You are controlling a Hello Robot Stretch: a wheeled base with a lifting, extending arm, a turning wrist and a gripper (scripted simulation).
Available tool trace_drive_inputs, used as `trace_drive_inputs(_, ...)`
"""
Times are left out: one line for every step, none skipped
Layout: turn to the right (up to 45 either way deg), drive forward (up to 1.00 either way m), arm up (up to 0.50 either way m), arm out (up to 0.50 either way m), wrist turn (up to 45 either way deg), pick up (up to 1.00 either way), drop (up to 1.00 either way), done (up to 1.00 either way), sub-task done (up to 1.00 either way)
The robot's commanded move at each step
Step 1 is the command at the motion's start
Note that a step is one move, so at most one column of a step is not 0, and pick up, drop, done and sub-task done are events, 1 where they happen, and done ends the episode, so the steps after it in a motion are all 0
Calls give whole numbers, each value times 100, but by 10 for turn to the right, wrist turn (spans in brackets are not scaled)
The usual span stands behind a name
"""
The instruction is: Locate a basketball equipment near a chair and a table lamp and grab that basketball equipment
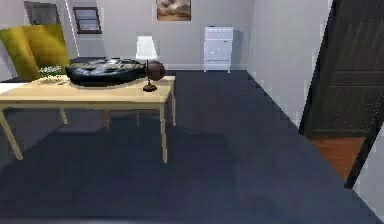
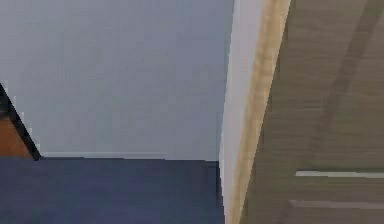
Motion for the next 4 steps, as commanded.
trace_drive_inputs(0,100,0,0,0,0,0,0,0)
trace_drive_inputs(0,40,0,0,0,0,0,0,0)
trace_drive_inputs(450,0,0,0,0,0,0,0,0)
trace_drive_inputs(450,0,0,0,0,0,0,0,0)
